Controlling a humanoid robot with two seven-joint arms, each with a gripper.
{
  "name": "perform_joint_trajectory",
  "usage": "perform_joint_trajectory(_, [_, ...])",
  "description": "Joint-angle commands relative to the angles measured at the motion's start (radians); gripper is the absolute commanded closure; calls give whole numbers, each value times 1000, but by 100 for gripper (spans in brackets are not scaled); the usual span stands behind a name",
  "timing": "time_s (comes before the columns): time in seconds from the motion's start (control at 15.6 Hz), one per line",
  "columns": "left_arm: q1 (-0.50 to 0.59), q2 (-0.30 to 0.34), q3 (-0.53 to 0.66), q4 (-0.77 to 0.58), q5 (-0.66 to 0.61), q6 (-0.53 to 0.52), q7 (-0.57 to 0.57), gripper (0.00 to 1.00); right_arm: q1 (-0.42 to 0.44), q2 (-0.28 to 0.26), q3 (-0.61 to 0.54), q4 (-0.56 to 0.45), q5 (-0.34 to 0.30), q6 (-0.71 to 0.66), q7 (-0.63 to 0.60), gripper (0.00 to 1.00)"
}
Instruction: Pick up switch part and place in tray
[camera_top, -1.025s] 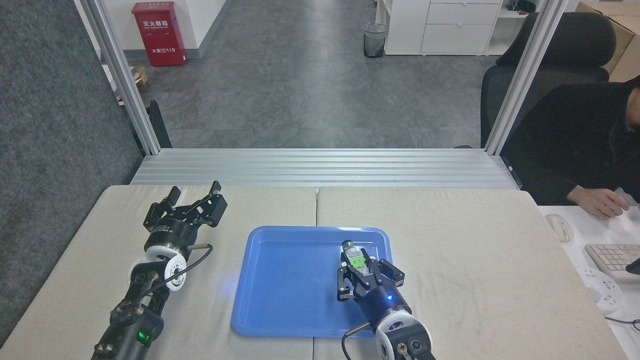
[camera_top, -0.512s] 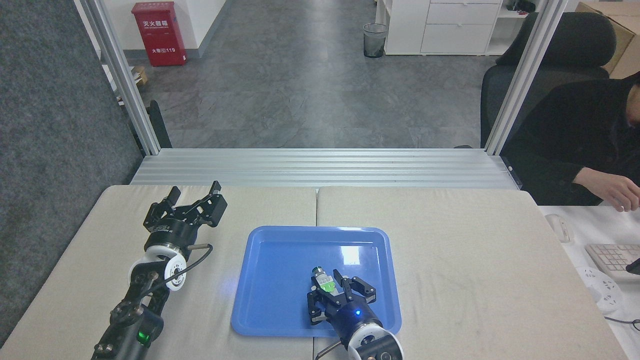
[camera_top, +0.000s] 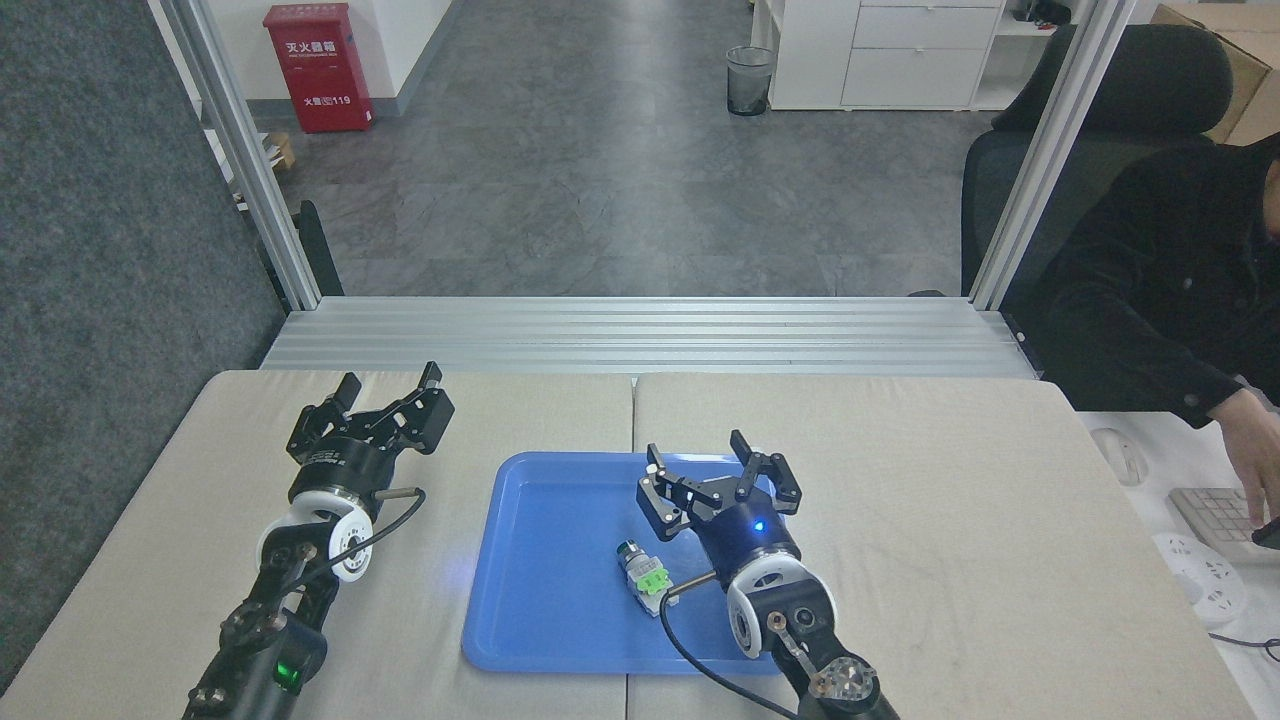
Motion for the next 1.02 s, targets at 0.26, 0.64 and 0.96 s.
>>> perform_joint_trajectory(0.26, [0, 0, -1, 0, 0, 0, 1, 0, -60, -385, -316, 25, -142, -208, -36, 0])
perform_joint_trajectory(0.64, [0, 0, -1, 0, 0, 0, 1, 0, -43, -372, -317, 19, -145, -205, -28, 0])
perform_joint_trajectory(0.96, [0, 0, -1, 0, 0, 0, 1, 0, -39, -375, -317, 20, -145, -156, -19, 0])
